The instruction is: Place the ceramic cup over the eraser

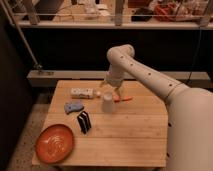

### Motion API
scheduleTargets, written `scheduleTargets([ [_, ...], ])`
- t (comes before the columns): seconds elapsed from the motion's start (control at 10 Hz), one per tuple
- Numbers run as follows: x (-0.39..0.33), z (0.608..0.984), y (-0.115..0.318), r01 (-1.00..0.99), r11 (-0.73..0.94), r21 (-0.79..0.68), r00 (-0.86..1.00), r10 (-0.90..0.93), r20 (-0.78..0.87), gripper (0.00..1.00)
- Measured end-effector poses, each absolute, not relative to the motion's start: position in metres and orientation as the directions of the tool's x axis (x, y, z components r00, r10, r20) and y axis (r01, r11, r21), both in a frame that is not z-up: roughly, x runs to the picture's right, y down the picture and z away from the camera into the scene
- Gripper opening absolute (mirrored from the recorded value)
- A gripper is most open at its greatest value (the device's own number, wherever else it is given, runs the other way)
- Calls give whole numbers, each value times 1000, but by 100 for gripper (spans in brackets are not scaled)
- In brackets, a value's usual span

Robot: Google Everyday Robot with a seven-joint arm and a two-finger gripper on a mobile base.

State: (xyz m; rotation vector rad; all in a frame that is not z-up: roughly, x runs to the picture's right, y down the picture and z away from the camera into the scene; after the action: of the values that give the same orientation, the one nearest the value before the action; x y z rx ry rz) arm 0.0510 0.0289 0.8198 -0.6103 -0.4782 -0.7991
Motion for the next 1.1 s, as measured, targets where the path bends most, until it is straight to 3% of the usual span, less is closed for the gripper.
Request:
scheduleTargets([
  [0.6,54,834,35,946,284,-159,317,-695,646,80],
  [1.1,47,849,44,973,213,-91,220,-737,639,80],
])
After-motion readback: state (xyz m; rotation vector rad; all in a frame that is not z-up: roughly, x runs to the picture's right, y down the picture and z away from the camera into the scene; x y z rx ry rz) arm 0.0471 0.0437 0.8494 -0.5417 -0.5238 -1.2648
